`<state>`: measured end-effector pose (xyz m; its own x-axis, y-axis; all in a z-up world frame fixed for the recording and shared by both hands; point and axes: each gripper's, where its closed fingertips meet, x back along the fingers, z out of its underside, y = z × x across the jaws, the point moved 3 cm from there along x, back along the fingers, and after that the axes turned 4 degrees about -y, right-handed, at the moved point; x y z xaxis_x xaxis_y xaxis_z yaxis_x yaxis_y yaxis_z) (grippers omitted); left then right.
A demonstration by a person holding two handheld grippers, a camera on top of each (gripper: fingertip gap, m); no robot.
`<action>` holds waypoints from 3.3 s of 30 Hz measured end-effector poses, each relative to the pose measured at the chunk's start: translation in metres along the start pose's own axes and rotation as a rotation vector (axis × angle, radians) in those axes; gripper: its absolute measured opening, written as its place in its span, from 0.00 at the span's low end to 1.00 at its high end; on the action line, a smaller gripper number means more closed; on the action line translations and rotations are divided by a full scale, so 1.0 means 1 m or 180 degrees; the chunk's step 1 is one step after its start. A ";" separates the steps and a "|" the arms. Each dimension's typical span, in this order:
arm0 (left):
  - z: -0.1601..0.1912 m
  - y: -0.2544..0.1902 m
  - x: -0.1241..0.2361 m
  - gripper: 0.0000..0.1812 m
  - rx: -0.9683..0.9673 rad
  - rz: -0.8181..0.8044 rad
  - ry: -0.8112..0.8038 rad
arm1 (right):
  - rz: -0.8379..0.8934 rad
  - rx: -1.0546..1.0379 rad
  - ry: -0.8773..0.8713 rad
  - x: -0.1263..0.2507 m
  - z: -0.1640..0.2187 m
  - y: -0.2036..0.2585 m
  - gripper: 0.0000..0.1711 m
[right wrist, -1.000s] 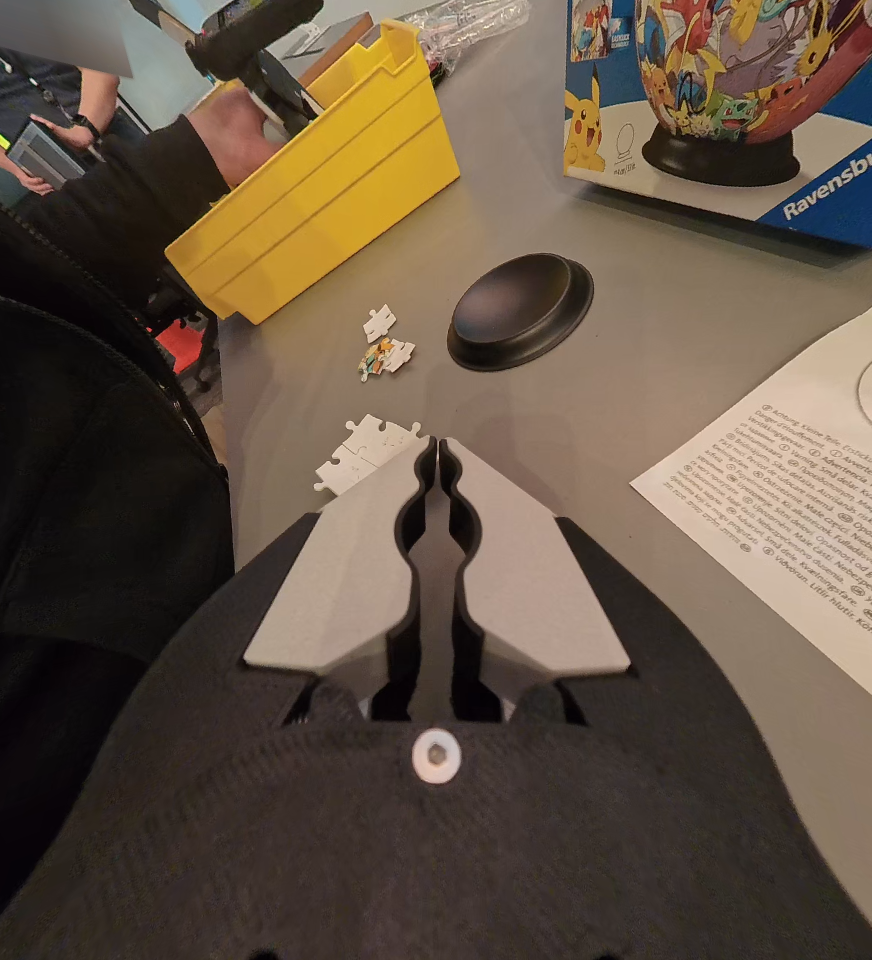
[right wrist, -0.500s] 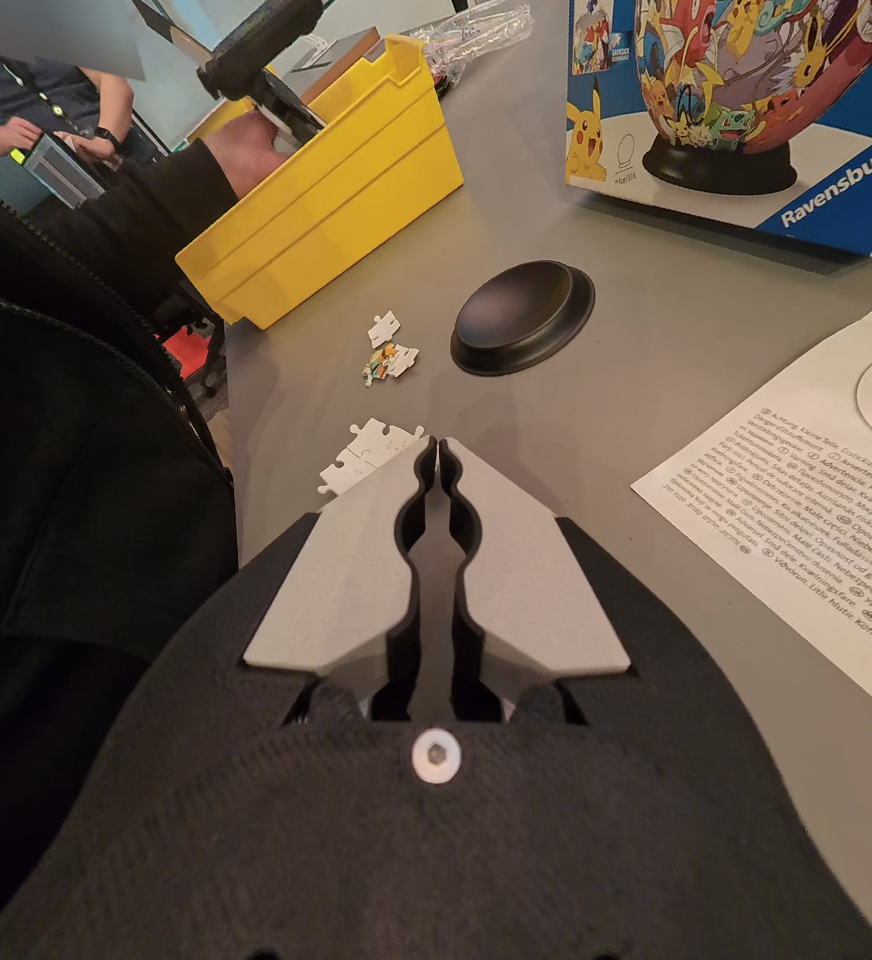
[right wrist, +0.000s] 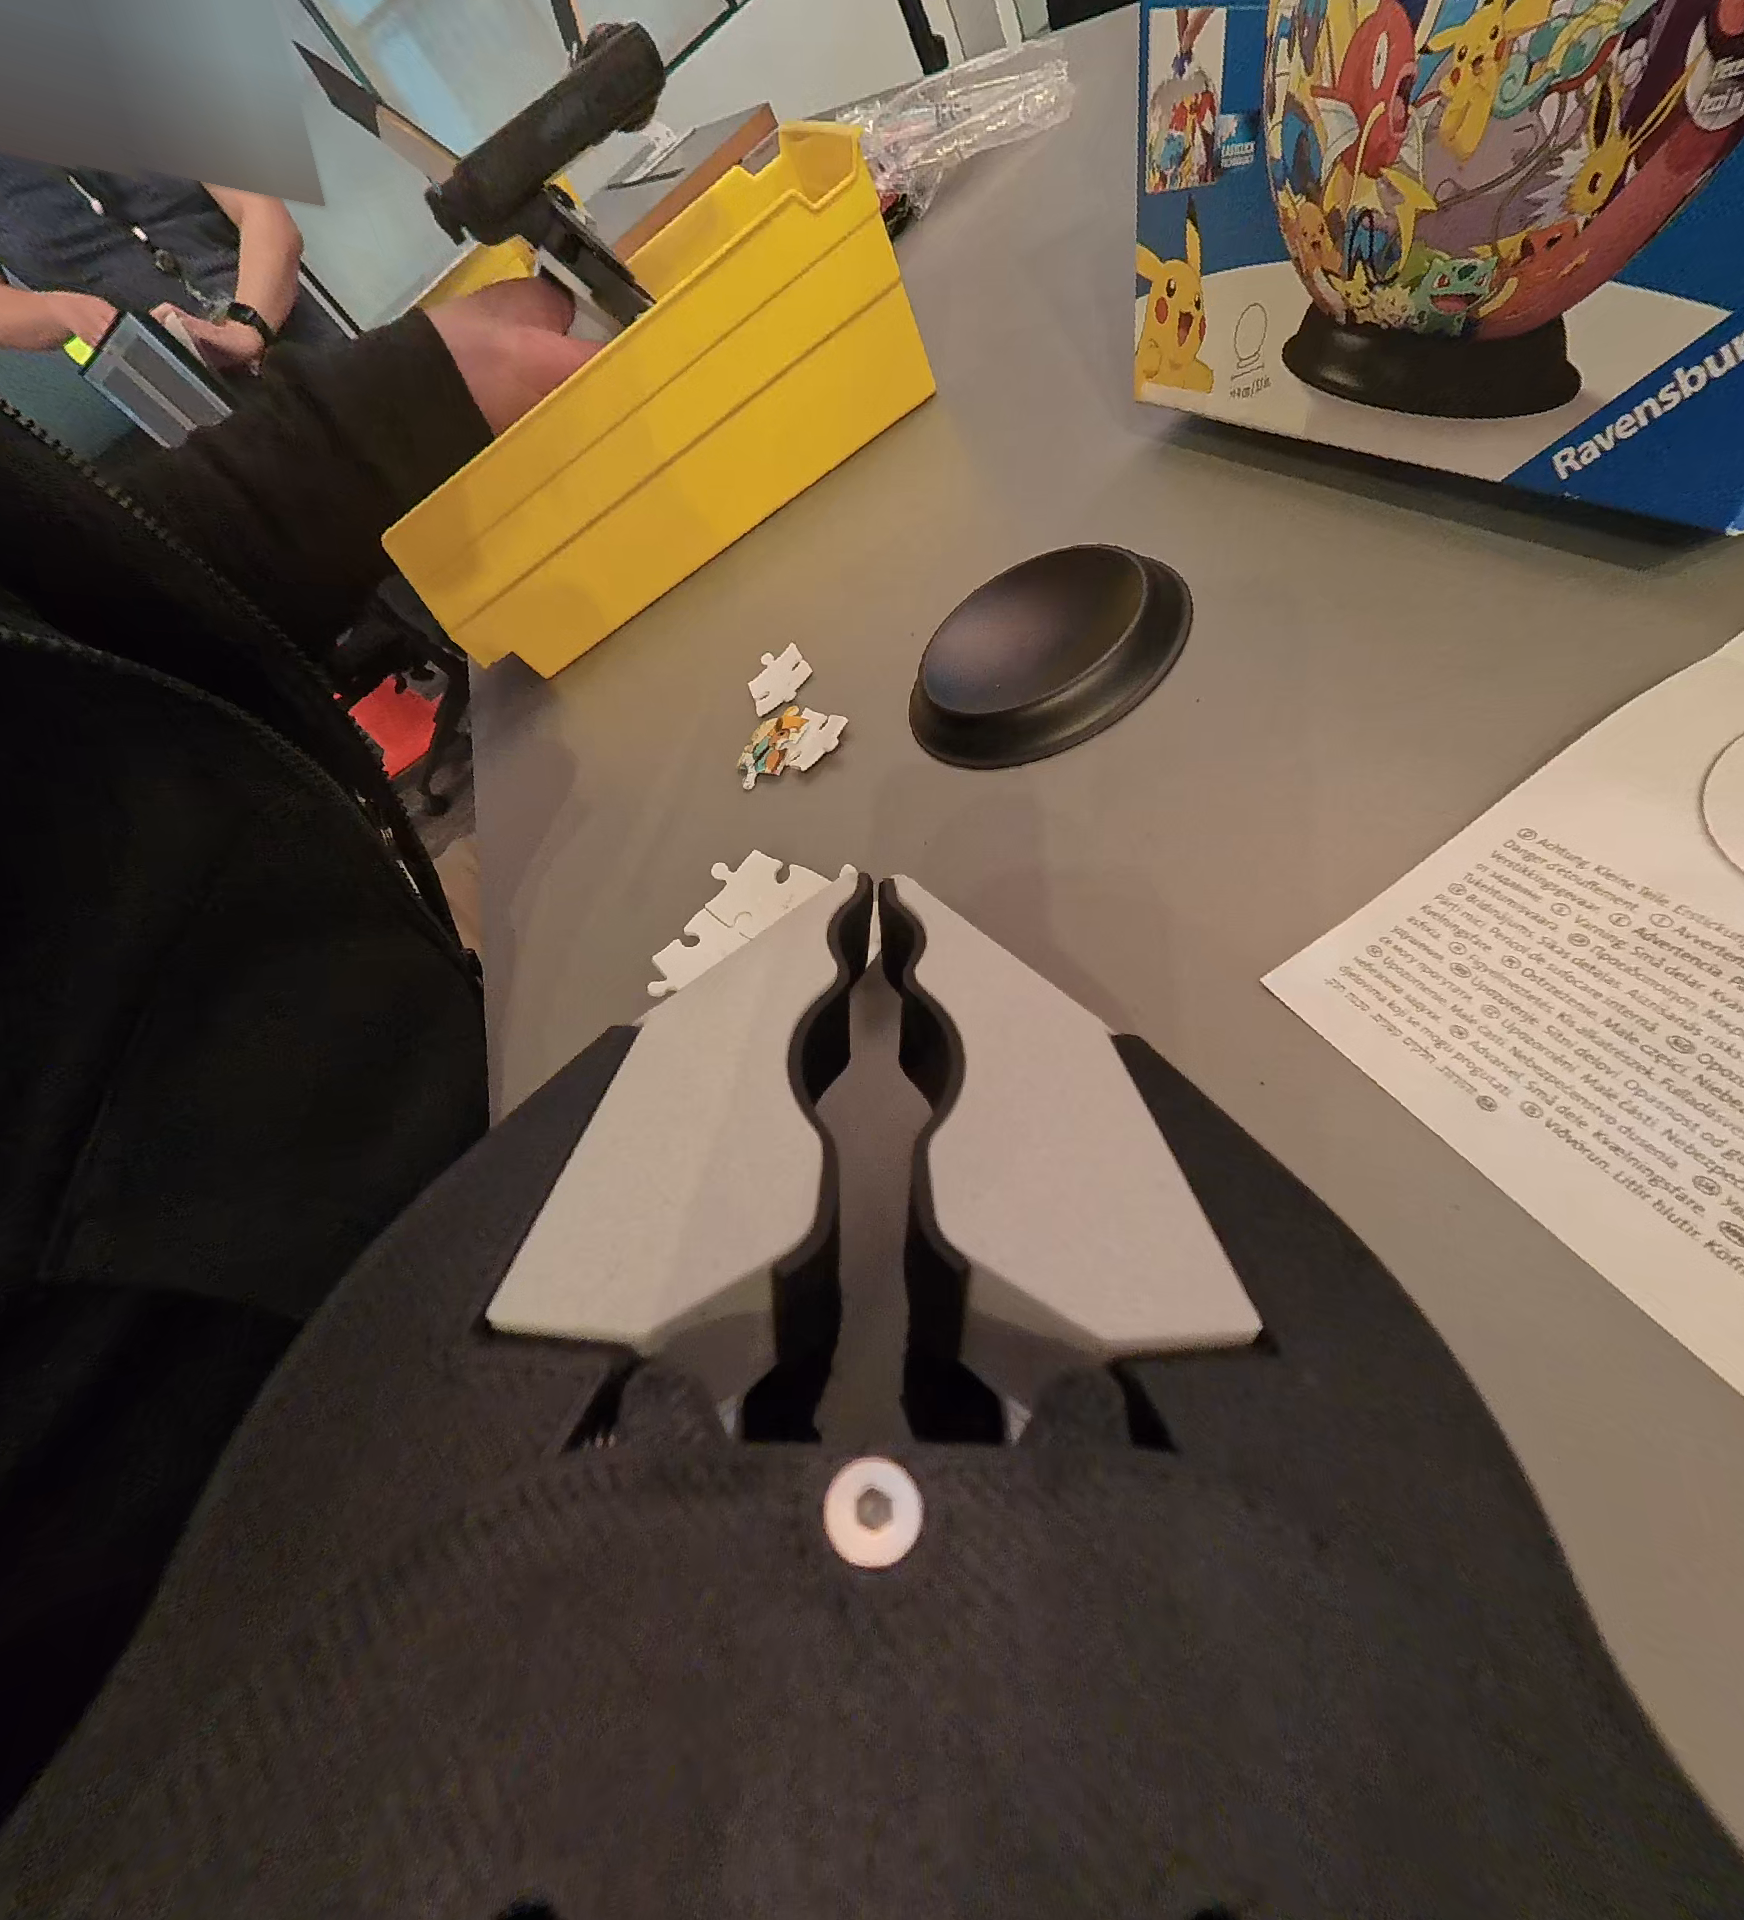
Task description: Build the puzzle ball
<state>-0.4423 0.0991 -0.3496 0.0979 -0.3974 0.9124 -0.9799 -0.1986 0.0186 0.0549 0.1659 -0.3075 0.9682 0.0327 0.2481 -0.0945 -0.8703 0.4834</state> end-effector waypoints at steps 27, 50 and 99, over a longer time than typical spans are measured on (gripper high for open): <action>-0.010 -0.020 0.025 0.16 -0.0194 0.0860 -0.0414 | -0.0002 -0.0009 -0.0011 0.000 0.000 0.000 0.00; -0.043 -0.035 0.171 0.16 0.0690 0.4032 -0.2731 | 0.0003 -0.0010 0.0004 0.000 0.000 -0.001 0.00; 0.038 0.001 0.052 0.01 0.0392 0.0911 -0.0635 | 0.0022 -0.0006 0.0050 -0.002 0.002 -0.001 0.00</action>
<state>-0.4319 0.0445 -0.3175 -0.1334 -0.6170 0.7756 -0.9455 -0.1554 -0.2863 0.0537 0.1657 -0.3098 0.9637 0.0345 0.2646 -0.1016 -0.8696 0.4832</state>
